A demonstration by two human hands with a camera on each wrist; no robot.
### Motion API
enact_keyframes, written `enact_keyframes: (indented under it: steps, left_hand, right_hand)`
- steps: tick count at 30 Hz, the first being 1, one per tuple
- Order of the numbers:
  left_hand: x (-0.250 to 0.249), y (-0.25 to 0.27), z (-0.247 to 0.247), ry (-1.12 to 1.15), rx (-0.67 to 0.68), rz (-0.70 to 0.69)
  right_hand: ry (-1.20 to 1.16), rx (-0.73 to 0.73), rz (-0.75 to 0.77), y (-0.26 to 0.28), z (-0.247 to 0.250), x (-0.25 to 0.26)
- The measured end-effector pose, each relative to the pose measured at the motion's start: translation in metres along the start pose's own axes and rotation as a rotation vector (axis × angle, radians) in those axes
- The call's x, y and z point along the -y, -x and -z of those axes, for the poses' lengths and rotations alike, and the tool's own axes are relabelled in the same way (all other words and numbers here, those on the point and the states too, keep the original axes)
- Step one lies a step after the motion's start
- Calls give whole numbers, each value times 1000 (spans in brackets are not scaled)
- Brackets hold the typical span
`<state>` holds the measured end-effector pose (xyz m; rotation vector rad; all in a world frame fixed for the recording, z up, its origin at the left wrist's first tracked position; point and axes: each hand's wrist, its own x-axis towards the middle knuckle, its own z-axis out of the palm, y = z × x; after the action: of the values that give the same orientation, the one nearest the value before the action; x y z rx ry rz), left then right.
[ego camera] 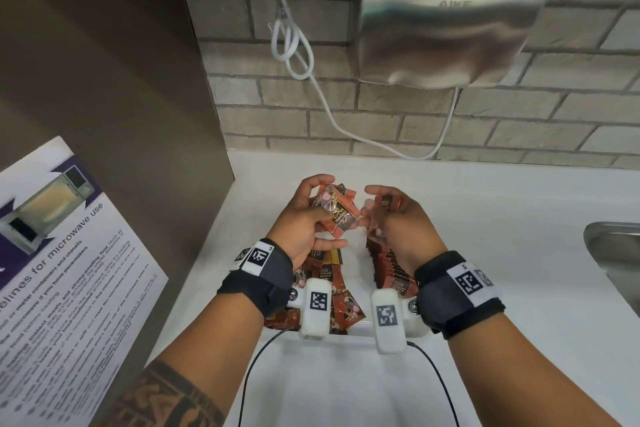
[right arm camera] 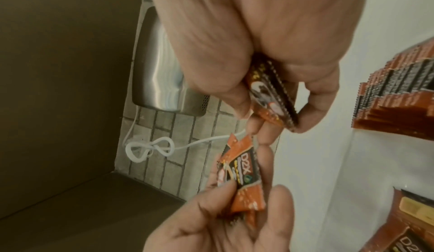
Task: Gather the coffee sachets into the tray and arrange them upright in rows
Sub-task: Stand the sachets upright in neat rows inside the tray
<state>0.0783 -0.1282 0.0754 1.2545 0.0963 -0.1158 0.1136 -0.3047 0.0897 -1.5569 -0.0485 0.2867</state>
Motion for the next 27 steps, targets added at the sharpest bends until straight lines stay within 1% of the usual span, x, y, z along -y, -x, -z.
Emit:
enact_keyframes:
  steps: [3, 6, 8, 12, 16, 20, 23, 25, 27]
  left_hand:
    - [0, -1, -3, -74, -61, -38]
    - [0, 0, -4, -93, -85, -21]
    - [0, 2, -3, -101, -77, -17]
    - [2, 8, -7, -183, -9, 8]
    - [4, 11, -14, -235, 20, 47]
    - [-1, 11, -9, -102, -23, 92]
    - [1, 9, -5, -128, -46, 48]
    - [3, 9, -8, -96, -64, 0]
    - [3, 9, -13, -36, -89, -42]
  right_hand:
    - [110, 68, -20, 5, -6, -5]
    - [92, 36, -6, 4, -6, -7]
    - [65, 7, 9, 2, -3, -5]
    - [57, -59, 85, 1, -3, 1]
    - [139, -59, 181, 3, -7, 4]
    - [222, -49, 229, 2, 1, 3]
    - [196, -78, 223, 1, 3, 3]
    - [136, -101, 193, 3, -1, 1]
    - [79, -59, 128, 7, -7, 0]
